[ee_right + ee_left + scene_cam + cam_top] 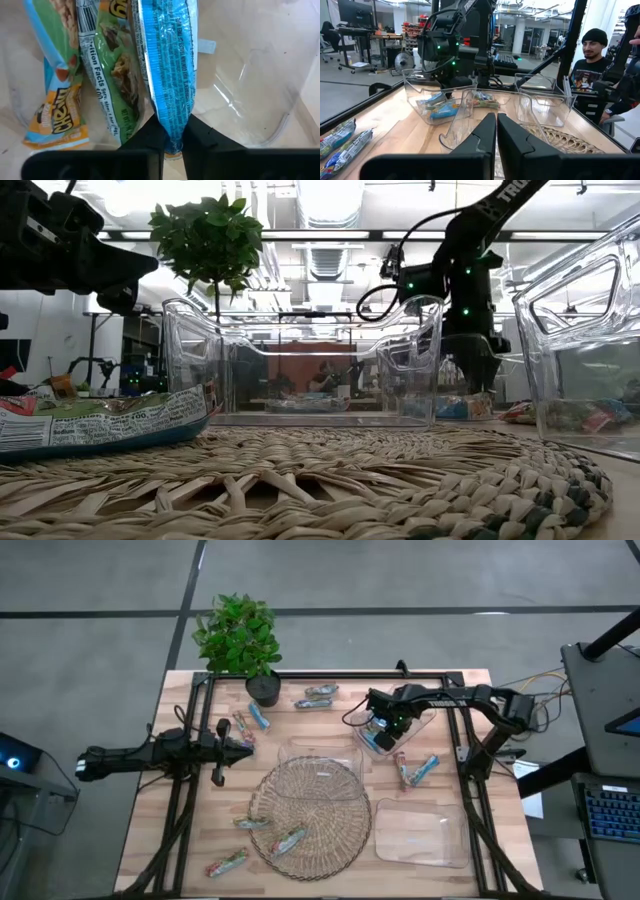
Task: Pick and place Granola Bars by type
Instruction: Put the yellow granola bar into the top transparent bin, then put the red granola bar into the bottom transparent bin
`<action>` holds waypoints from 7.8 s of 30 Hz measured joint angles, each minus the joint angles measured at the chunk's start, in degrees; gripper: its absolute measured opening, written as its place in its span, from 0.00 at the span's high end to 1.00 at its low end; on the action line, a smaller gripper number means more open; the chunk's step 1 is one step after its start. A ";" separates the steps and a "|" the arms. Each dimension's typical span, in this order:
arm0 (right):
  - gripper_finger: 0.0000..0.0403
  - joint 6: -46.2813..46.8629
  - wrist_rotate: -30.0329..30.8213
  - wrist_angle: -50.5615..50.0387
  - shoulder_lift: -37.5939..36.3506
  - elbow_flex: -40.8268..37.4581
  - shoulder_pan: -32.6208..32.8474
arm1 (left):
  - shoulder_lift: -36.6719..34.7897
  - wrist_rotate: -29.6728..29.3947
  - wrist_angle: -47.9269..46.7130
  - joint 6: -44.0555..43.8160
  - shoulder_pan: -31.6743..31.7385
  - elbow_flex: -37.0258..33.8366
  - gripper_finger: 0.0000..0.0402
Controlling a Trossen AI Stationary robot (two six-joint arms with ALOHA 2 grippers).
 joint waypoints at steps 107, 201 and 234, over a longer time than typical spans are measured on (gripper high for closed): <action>0.26 56.02 10.51 -1.10 -15.94 -8.10 43.95 | 0.02 0.02 0.00 0.01 0.00 0.00 1.00; 0.79 57.72 9.05 6.44 -5.66 -12.76 39.52 | 0.00 0.00 0.00 0.02 0.01 0.00 1.00; 0.97 64.69 4.55 -23.48 -13.60 20.33 48.91 | 0.02 0.00 0.00 0.00 0.01 0.00 1.00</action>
